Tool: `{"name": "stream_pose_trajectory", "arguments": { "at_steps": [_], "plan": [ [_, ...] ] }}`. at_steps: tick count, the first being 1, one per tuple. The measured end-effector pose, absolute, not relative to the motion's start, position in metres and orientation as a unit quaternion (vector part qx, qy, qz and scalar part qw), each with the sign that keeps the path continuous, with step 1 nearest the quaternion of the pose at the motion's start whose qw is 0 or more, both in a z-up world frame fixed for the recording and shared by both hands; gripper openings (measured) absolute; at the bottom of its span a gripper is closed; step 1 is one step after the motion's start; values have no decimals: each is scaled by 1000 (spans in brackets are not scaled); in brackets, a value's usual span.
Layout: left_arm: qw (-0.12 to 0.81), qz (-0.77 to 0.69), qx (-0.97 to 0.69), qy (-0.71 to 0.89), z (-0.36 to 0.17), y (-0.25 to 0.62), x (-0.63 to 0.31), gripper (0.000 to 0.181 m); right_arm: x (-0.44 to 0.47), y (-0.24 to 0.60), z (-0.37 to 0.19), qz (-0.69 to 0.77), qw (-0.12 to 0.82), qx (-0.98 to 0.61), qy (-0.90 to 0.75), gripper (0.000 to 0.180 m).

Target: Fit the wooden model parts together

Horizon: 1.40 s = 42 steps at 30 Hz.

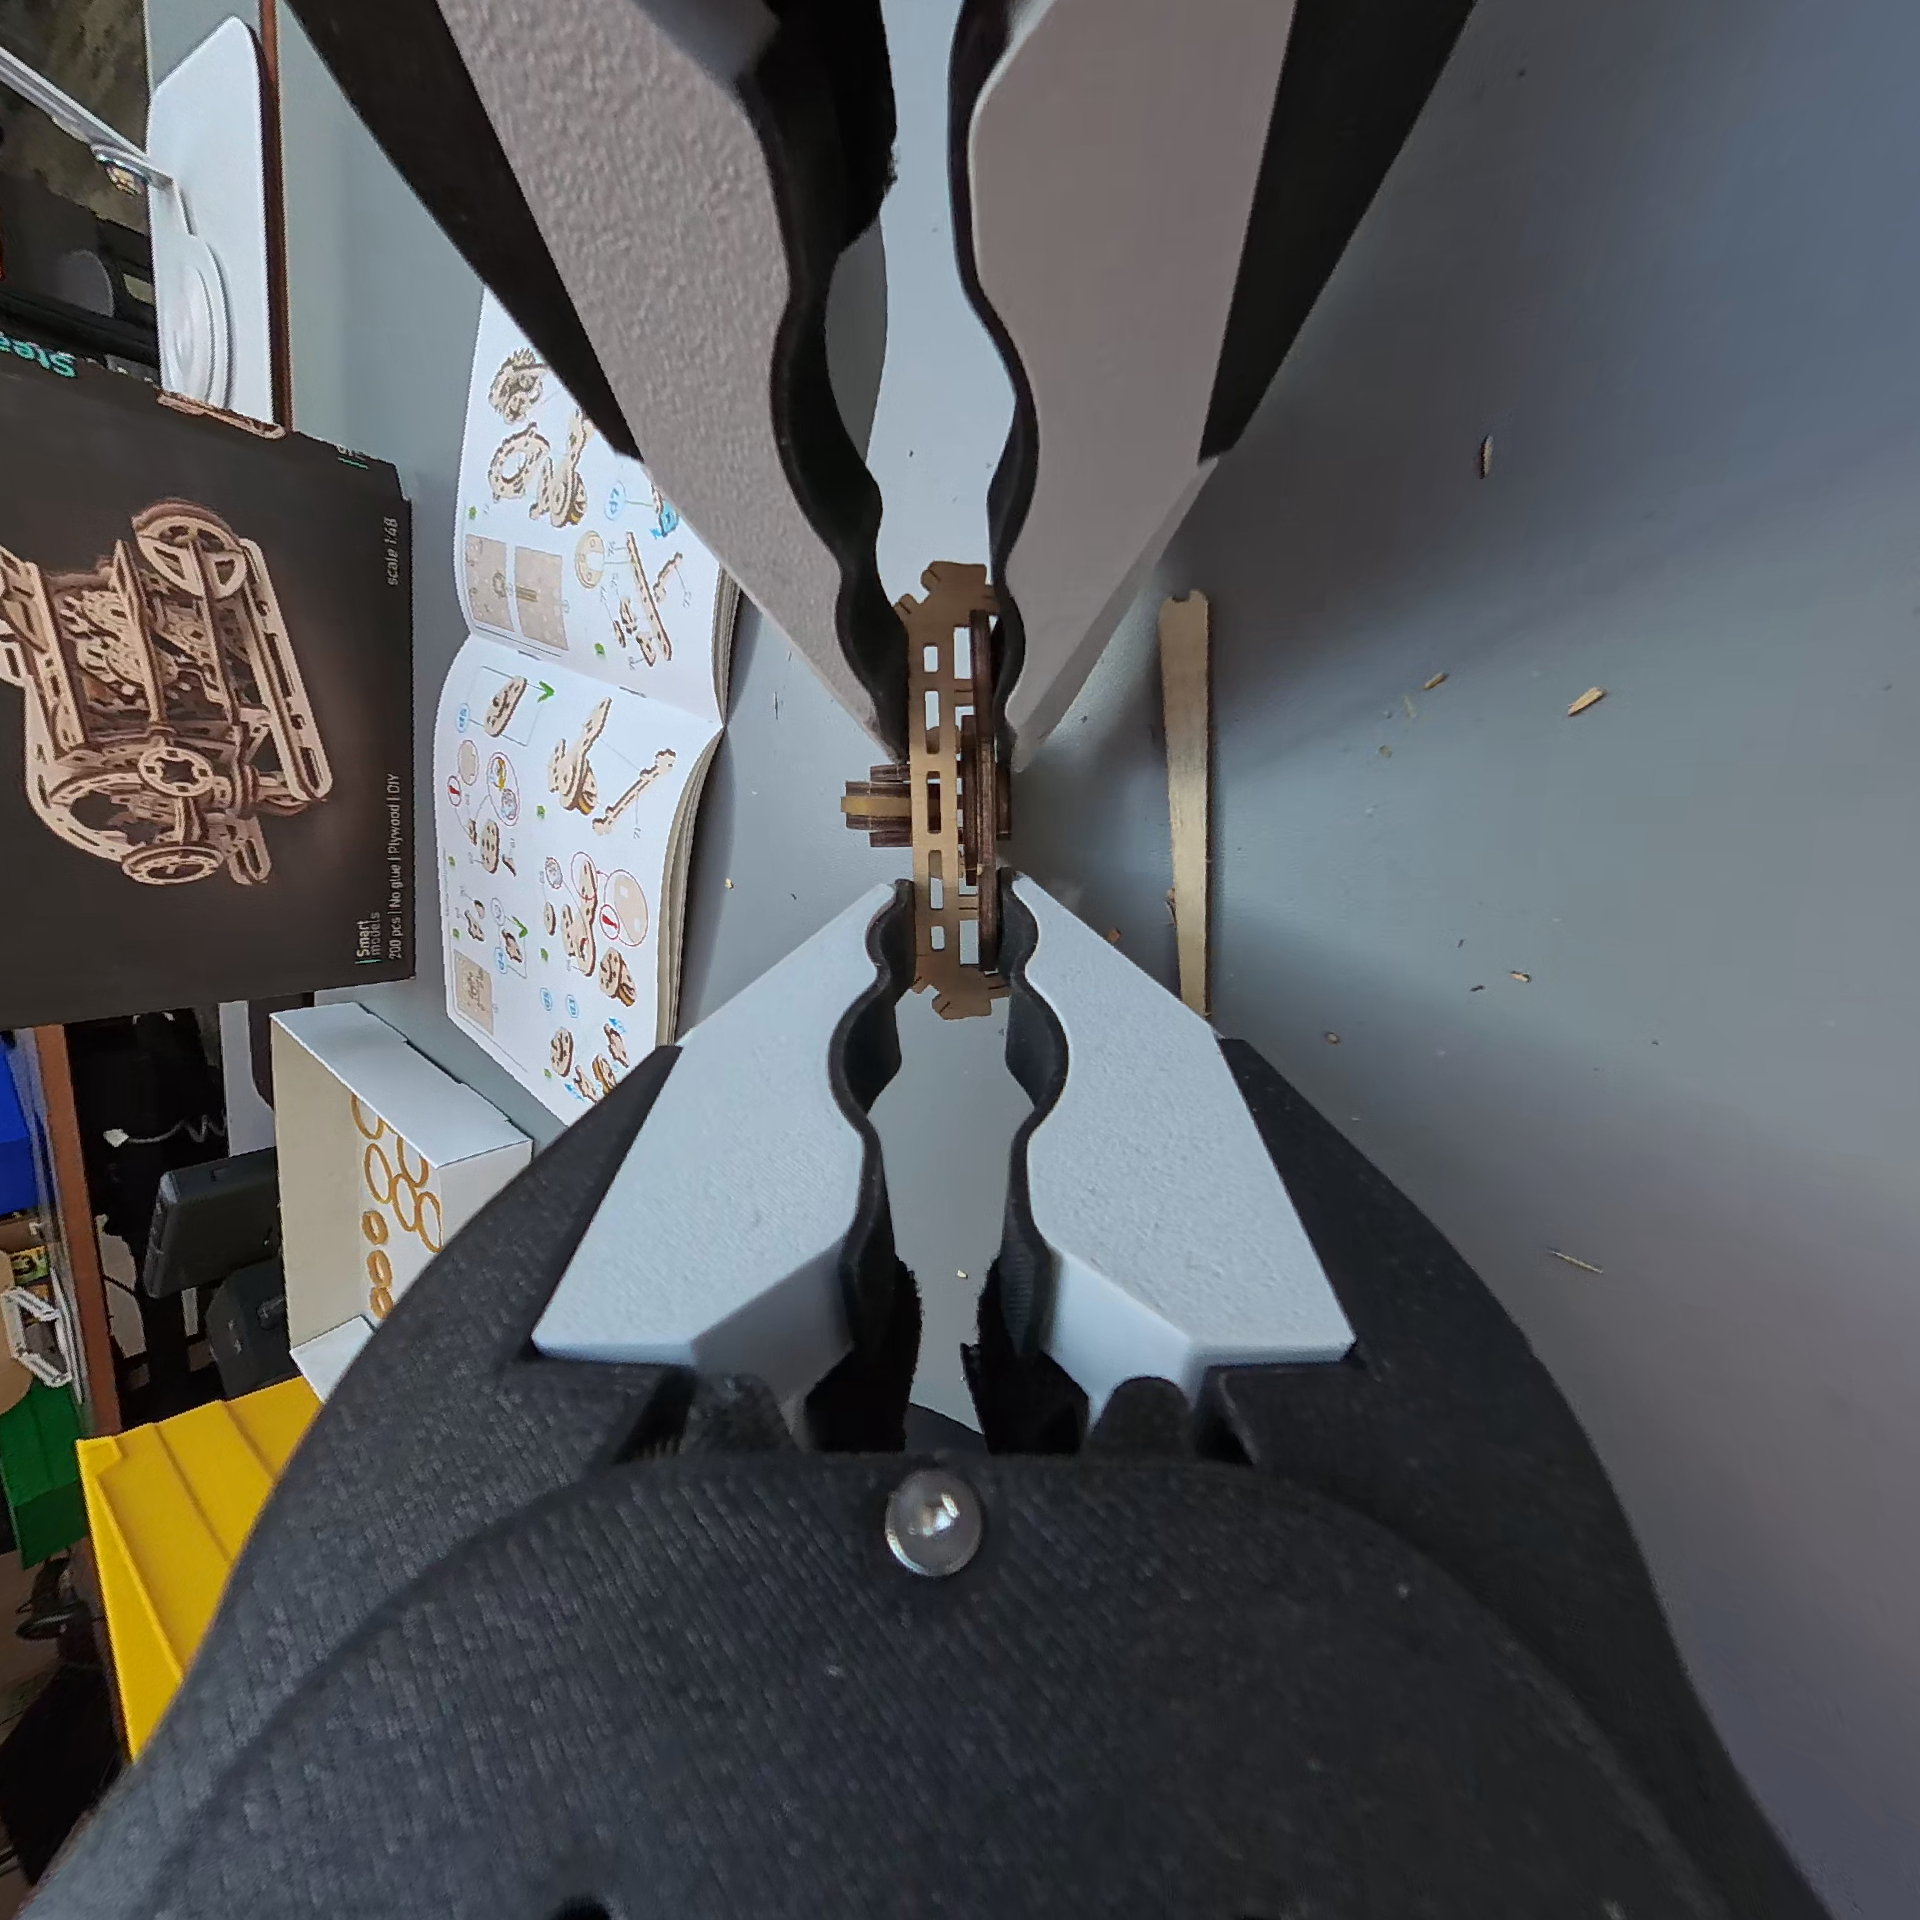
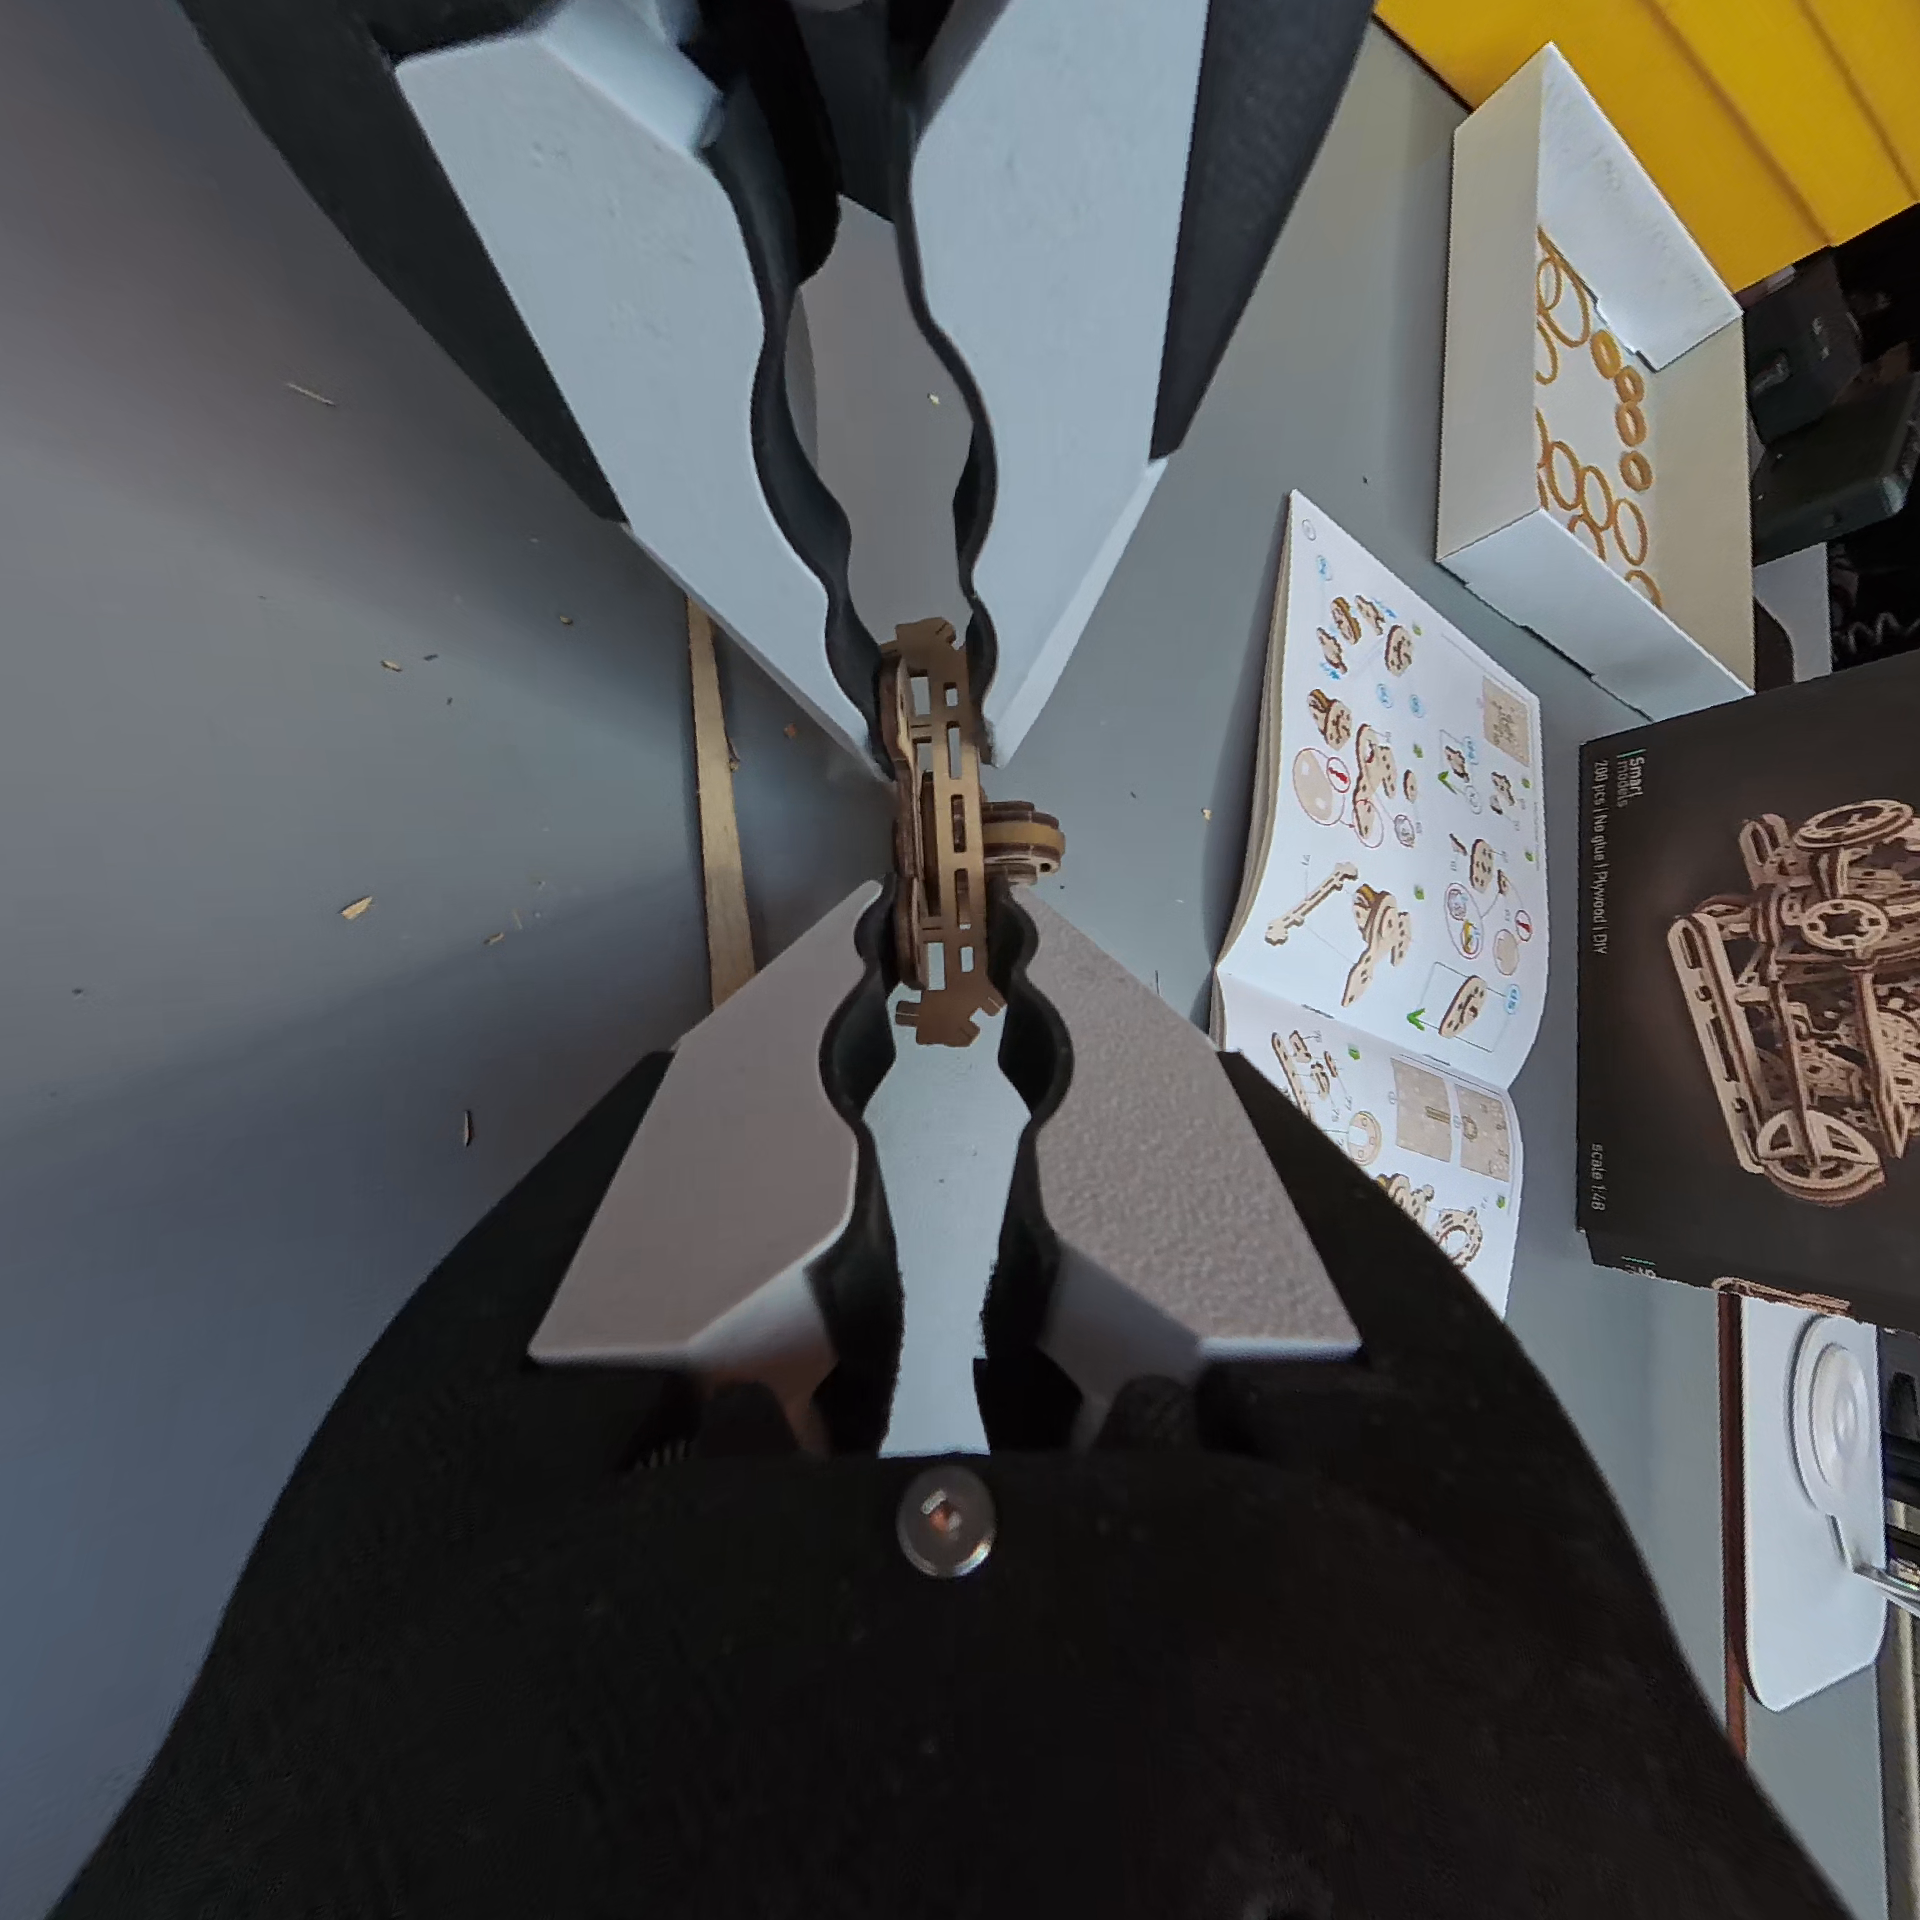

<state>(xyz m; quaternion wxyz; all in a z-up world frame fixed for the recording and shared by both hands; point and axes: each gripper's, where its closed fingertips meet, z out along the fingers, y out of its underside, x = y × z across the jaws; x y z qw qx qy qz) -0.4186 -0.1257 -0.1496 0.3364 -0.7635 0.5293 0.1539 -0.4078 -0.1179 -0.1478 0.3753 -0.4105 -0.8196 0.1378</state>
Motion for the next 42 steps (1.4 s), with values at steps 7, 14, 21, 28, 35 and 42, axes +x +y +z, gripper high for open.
{"name": "stream_pose_trajectory", "arguments": {
  "at_steps": [7, 14, 21, 28, 35, 42],
  "plan": [
    [343, 140, -765, 526, -149, -127, -418, 13, -408, -118, -148, 145, 373, -410, -820, 14],
    [367, 131, -755, 528, -146, -131, -418, 14, -409, -121, -147, 158, 379, -401, -819, 14],
    [362, 160, -739, 545, -148, -132, -419, 13, -410, -122, -147, 146, 392, -386, -822, 14],
    [366, 167, -743, 534, -148, -131, -421, 13, -411, -121, -147, 146, 394, -390, -819, 15],
    [400, 192, -720, 534, -142, -129, -420, 15, -411, -119, -142, 141, 421, -365, -819, 14],
    [487, 122, -742, 444, -121, -140, -431, 40, -409, -120, -111, 154, 494, -312, -797, 14]
  ]
}}
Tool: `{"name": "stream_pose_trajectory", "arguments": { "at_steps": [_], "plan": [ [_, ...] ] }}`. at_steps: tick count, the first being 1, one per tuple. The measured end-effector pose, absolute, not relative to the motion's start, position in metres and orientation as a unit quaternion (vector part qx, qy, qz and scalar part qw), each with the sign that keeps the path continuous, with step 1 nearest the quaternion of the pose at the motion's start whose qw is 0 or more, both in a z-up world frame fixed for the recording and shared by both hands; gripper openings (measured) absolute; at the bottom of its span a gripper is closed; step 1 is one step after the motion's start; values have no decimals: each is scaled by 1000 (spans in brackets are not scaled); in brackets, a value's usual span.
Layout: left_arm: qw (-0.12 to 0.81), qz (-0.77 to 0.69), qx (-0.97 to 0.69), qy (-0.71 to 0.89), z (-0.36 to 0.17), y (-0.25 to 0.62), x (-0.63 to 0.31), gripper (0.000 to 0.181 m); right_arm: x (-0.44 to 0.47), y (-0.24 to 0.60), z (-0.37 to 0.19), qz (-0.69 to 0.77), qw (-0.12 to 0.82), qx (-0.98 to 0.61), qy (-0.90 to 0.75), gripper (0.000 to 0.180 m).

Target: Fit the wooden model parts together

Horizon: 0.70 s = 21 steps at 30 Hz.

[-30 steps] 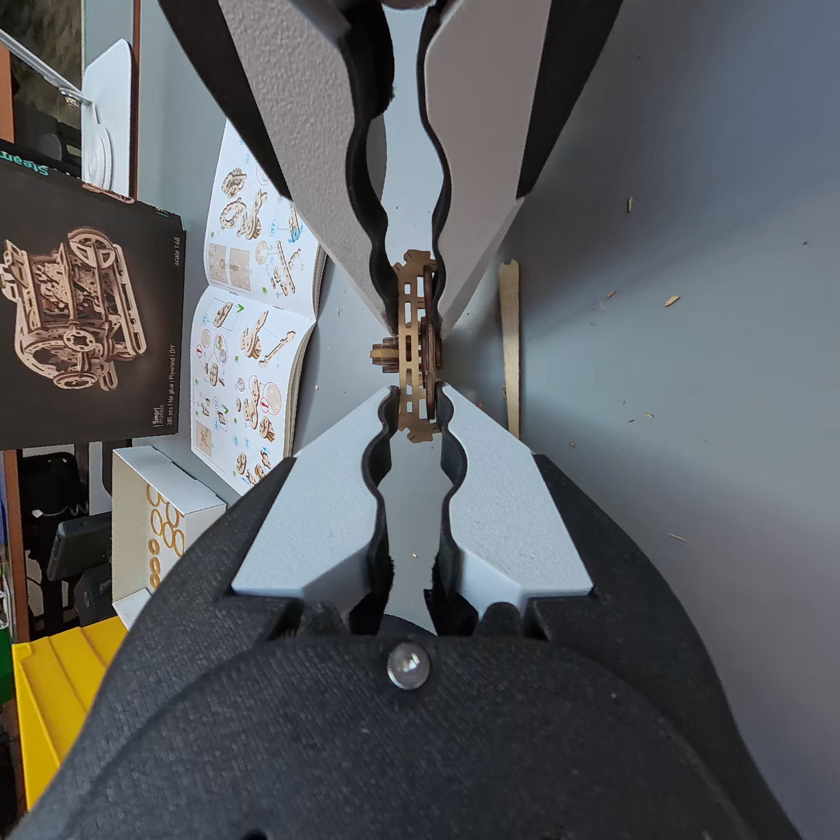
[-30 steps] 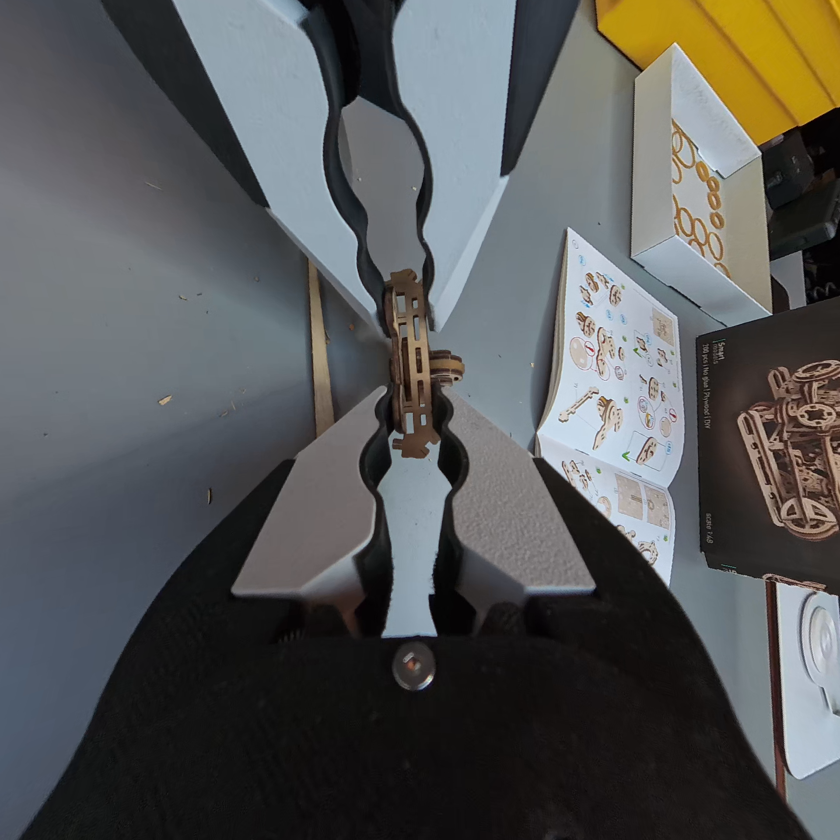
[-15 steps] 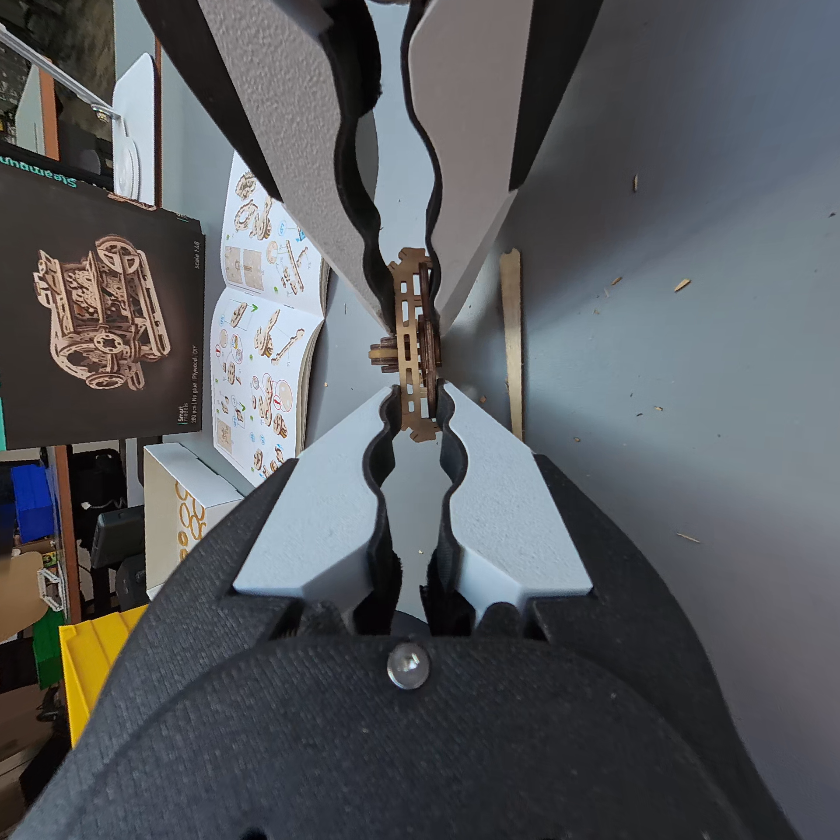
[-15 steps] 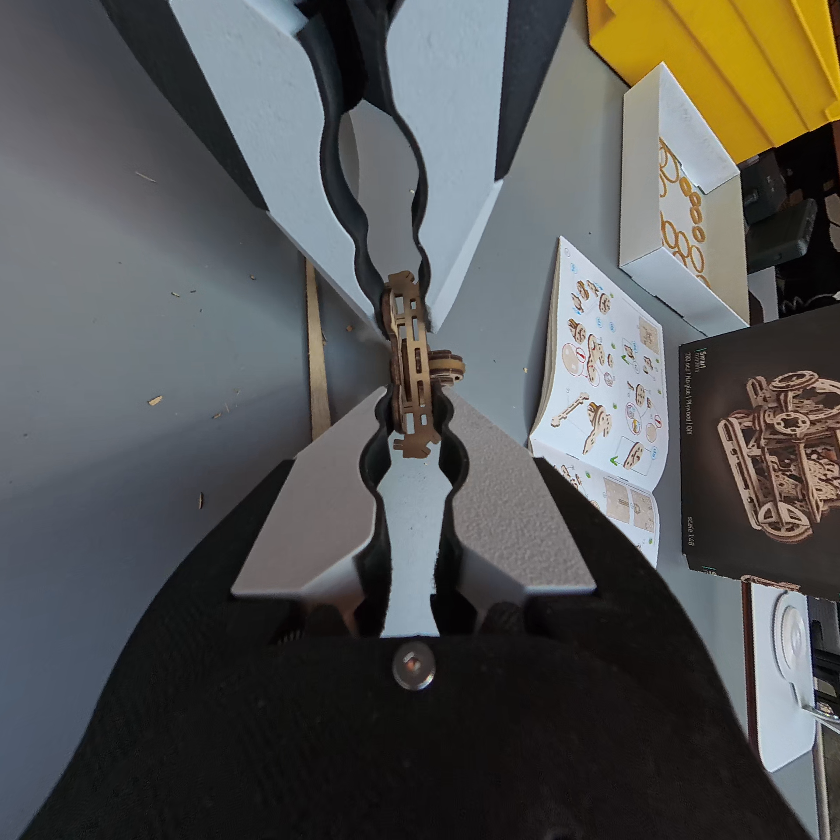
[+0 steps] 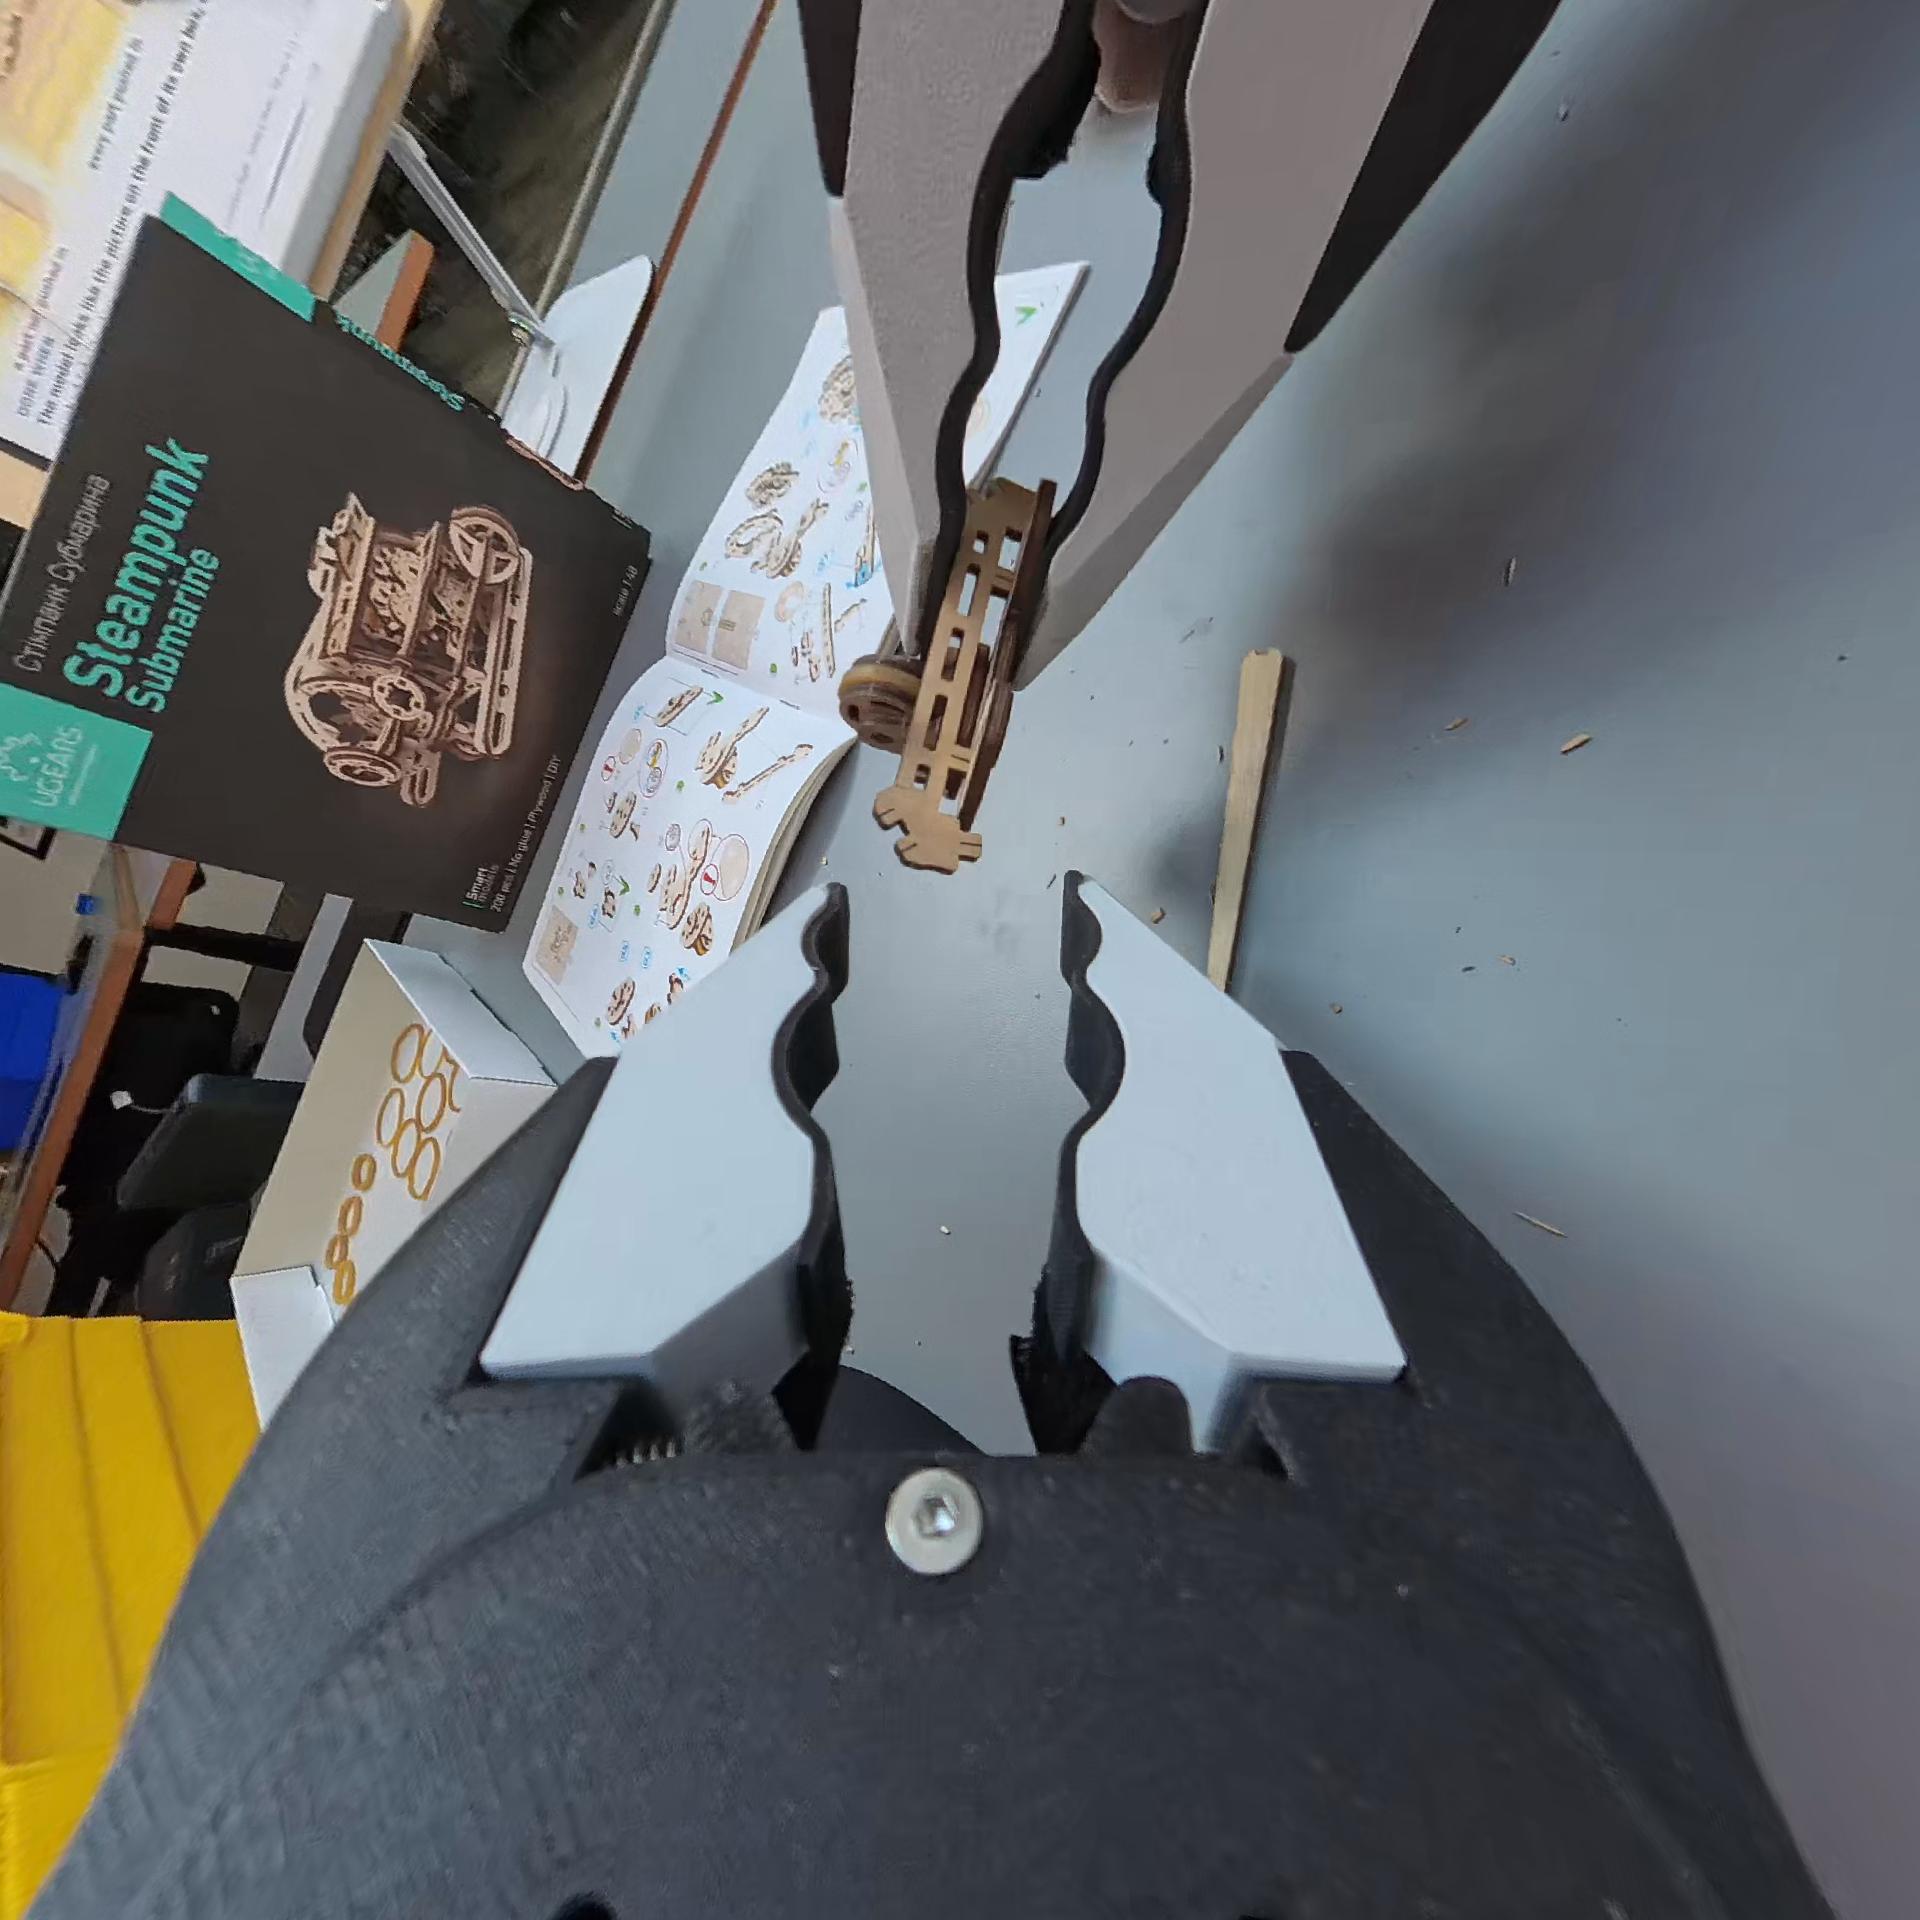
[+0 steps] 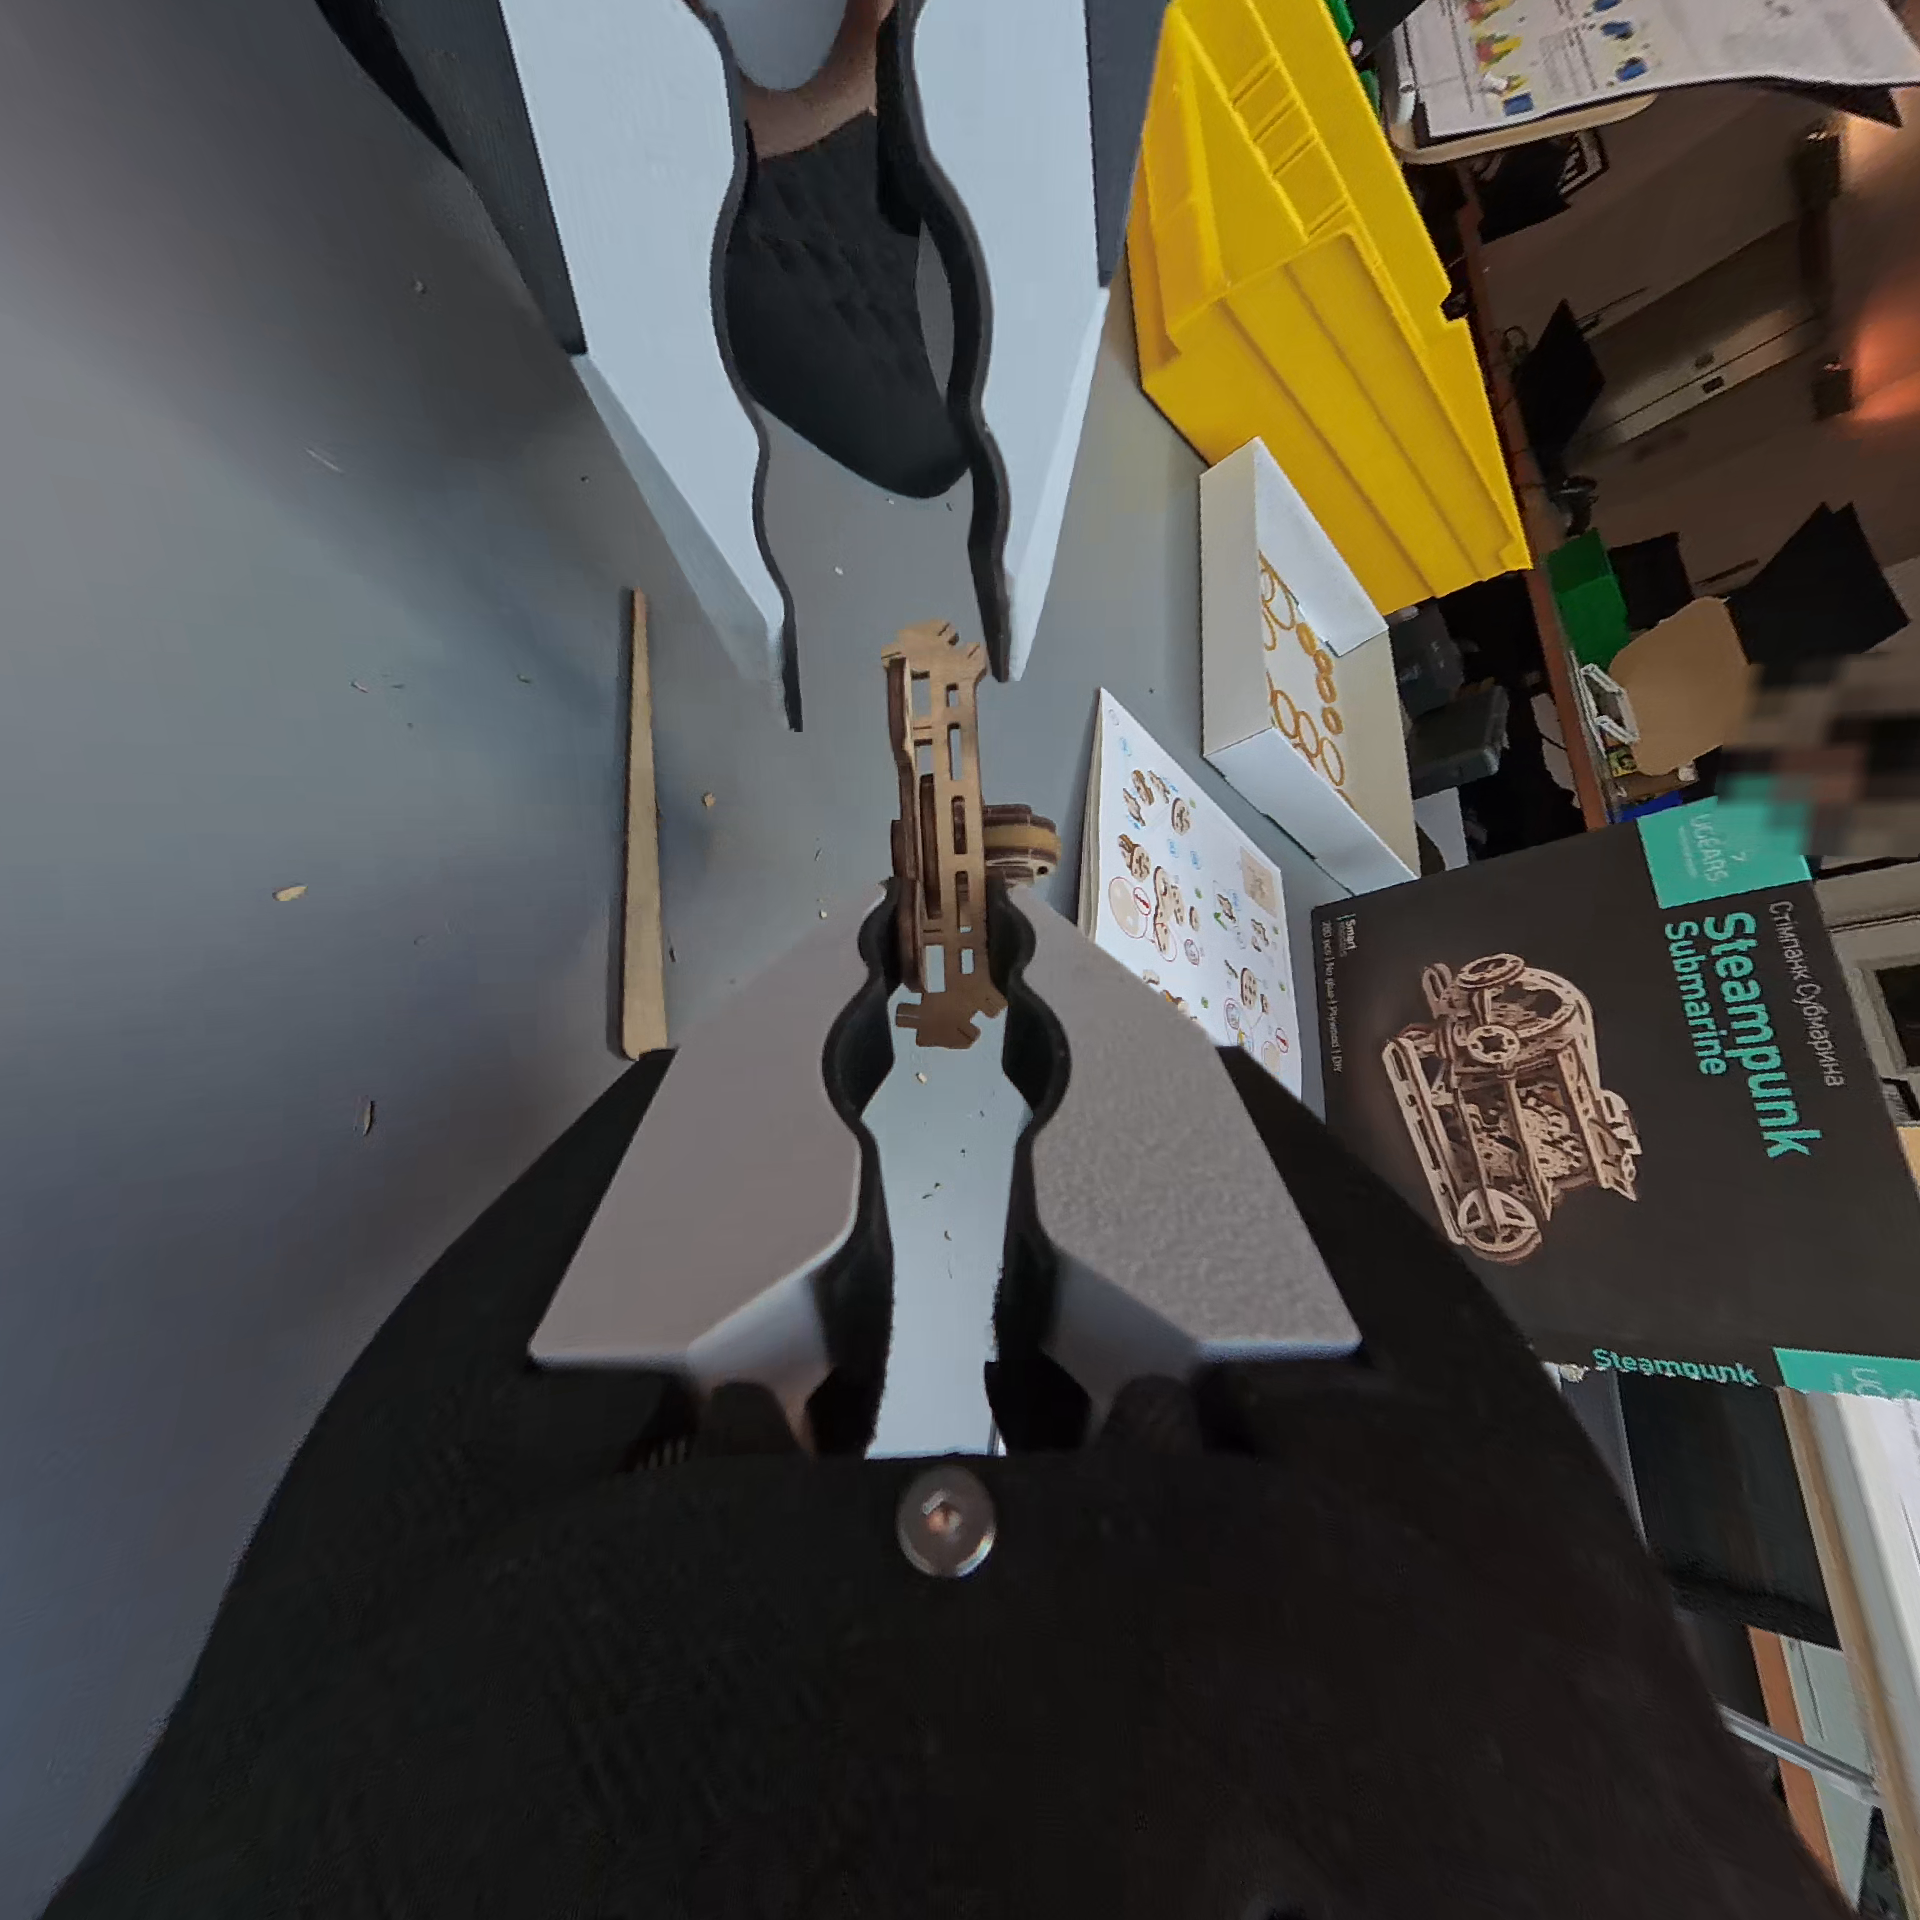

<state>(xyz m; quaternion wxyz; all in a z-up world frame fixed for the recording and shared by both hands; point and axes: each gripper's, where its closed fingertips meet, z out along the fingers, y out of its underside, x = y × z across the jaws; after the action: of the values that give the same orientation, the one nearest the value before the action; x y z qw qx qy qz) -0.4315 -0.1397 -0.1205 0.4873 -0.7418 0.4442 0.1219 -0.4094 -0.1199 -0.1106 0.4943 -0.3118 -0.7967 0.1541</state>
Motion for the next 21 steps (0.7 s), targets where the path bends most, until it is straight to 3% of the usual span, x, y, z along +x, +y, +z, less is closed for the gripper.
{"name": "stream_pose_trajectory", "arguments": {
  "at_steps": [2, 10, 16, 21],
  "plan": [
    [502, 145, -723, 452, -118, -140, -430, 41, -410, -122, -109, 157, 498, -305, -797, 14],
    [515, 206, -667, 498, -118, -135, -418, 19, -412, -125, -120, 144, 482, -299, -811, 14],
    [489, 202, -682, 506, -131, -134, -421, 17, -412, -124, -136, 142, 447, -322, -822, 17],
    [483, 217, -684, 501, -129, -131, -424, 17, -418, -122, -133, 116, 469, -323, -814, 24]
  ]
}}
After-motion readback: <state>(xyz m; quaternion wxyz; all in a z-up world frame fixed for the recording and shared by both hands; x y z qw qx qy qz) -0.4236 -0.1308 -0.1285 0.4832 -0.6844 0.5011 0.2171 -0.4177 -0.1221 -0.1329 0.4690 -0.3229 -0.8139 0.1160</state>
